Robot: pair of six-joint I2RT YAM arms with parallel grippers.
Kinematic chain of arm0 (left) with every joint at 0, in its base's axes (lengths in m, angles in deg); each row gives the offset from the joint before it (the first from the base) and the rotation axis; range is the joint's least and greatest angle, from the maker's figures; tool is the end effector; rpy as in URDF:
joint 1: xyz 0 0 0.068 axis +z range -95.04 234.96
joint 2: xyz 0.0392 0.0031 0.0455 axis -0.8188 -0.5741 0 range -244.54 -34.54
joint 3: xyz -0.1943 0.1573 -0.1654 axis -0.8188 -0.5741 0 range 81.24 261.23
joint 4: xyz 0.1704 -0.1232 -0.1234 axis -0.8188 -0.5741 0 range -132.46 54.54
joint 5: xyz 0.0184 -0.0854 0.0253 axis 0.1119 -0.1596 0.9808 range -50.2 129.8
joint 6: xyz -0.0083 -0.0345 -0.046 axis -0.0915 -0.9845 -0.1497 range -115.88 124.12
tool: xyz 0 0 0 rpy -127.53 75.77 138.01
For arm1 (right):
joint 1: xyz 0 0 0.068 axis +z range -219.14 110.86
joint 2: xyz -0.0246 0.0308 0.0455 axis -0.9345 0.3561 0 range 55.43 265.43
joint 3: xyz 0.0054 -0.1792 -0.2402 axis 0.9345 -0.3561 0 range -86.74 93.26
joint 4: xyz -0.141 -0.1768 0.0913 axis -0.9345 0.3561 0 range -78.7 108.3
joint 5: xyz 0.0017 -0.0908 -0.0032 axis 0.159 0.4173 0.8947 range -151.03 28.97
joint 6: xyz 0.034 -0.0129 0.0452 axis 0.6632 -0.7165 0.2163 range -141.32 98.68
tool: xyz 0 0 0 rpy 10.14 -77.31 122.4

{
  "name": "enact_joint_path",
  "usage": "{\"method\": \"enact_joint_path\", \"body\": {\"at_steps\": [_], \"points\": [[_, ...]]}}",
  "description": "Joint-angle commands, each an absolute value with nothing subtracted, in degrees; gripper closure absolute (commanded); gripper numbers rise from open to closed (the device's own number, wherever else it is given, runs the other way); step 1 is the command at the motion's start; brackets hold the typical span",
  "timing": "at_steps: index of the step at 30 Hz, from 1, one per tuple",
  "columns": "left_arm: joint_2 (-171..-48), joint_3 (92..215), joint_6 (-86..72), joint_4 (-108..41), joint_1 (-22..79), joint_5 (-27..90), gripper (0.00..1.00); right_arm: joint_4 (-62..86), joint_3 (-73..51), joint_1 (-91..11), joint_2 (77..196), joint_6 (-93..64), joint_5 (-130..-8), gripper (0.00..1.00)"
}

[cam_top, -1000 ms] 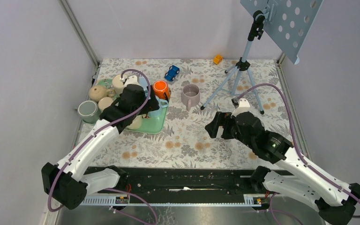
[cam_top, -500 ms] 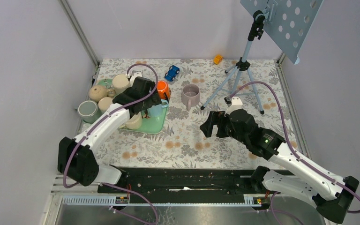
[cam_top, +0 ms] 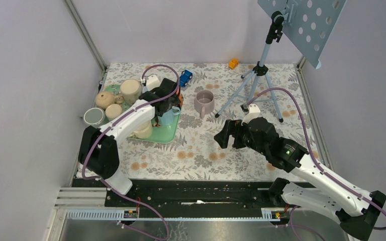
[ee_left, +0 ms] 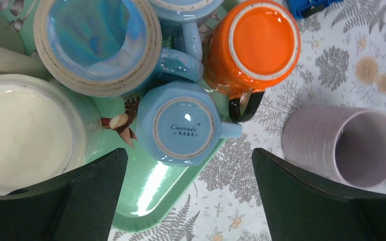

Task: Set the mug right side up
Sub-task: Turn over the cup on the tray.

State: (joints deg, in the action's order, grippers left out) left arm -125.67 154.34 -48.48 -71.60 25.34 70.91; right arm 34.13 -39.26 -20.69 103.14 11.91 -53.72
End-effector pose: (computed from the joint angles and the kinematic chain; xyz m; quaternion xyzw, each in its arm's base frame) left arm 0.2918 -0.1412 0.3034 -0.2634 0.8819 -0.0027 0.3911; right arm 0.1075 0.1133 0.3433 -0.0754 0.8298 0.3197 0.4512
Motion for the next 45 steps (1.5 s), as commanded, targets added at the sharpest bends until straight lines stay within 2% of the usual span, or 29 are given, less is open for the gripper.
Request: {"method": "enact_joint_path", "body": {"at_steps": [1,14,21,37,45], "points": [[-127.6,158.2,-57.9,-74.7,25.2,76.4,0.01,33.3,-37.7,-20.9,102.1,10.7,-55.2,0.00],[-135.5,161.2,-63.9,-77.9,25.8,76.9,0.01,33.5,-38.3,-20.9,101.3,10.6,-56.3,0.00],[-137.5,161.0,-61.9,-76.6,26.3,75.6,0.01,33.4,-39.1,-20.9,101.0,10.8,-56.5,0.00],[-130.0,152.4,-57.4,-74.9,25.7,73.7,0.05,30.9,-41.2,-20.9,102.2,12.4,-58.8,0.00],[-128.4,153.3,-59.2,-75.5,25.7,72.4,0.01,30.2,-41.8,-20.9,102.3,13.0,-59.7,0.00]]}}
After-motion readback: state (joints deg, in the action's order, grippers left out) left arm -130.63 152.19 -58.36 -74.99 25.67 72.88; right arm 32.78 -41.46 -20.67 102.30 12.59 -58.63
